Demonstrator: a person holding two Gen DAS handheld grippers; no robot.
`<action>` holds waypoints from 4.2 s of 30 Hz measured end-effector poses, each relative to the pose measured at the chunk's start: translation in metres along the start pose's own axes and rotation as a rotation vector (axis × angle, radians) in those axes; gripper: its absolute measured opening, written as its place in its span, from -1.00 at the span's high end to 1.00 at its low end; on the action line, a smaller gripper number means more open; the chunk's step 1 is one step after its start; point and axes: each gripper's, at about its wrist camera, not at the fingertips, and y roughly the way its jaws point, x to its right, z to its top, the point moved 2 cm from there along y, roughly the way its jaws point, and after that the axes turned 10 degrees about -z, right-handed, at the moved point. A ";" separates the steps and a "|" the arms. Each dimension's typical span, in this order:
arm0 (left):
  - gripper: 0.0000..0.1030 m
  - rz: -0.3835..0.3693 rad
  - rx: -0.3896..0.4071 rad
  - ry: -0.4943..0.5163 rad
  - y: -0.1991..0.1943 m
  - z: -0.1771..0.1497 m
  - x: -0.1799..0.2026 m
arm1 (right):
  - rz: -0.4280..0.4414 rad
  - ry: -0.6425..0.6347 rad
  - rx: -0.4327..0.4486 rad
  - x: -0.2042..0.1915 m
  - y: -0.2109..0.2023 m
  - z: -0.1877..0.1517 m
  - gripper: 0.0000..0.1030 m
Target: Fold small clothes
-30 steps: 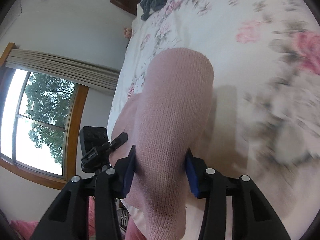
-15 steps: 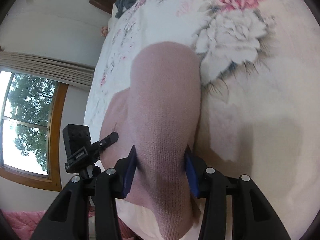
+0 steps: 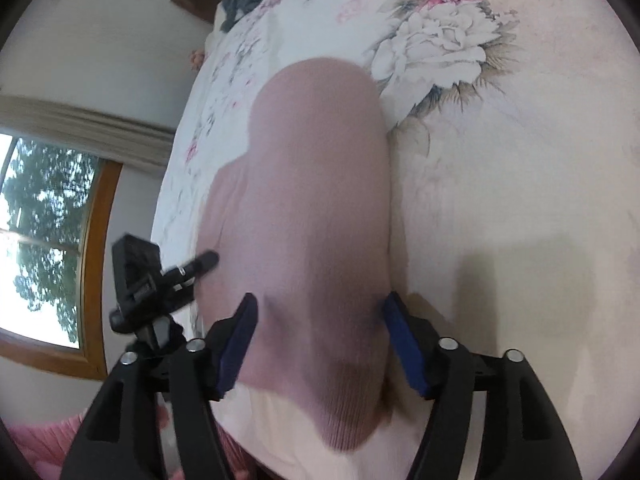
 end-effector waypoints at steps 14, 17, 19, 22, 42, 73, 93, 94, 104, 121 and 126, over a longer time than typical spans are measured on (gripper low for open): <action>-0.23 0.146 -0.065 0.193 0.005 -0.068 0.045 | 0.003 -0.013 -0.069 0.001 0.023 -0.028 -0.17; -0.22 0.183 -0.078 0.168 0.012 -0.068 0.035 | -0.007 -0.031 -0.088 -0.003 0.026 -0.028 0.34; -0.21 0.190 -0.085 0.137 0.014 -0.069 0.029 | -0.009 -0.038 -0.088 -0.005 0.023 -0.027 0.52; -0.22 0.202 -0.086 0.122 0.016 -0.073 0.023 | 0.003 -0.051 -0.070 -0.011 0.014 -0.030 0.56; -0.24 0.241 -0.069 0.144 0.013 -0.079 0.046 | -0.245 -0.062 -0.051 -0.017 0.007 -0.054 -0.11; -0.74 0.331 0.087 0.236 -0.082 -0.129 0.154 | -0.639 -0.204 0.168 -0.107 -0.094 -0.106 -0.92; -0.74 0.404 0.138 0.292 -0.113 -0.152 0.189 | -0.728 -0.253 0.240 -0.145 -0.114 -0.119 -0.92; -0.74 0.405 0.138 0.293 -0.113 -0.152 0.190 | -0.733 -0.257 0.244 -0.146 -0.115 -0.119 -0.92; -0.74 0.430 0.147 0.319 -0.112 -0.154 0.197 | -0.763 -0.272 0.272 -0.147 -0.128 -0.118 -0.92; -0.74 0.450 0.115 0.337 -0.096 -0.154 0.201 | -0.757 -0.246 0.249 -0.133 -0.123 -0.112 -0.92; -0.74 0.454 0.110 0.334 -0.094 -0.153 0.199 | -0.748 -0.231 0.248 -0.128 -0.122 -0.111 -0.92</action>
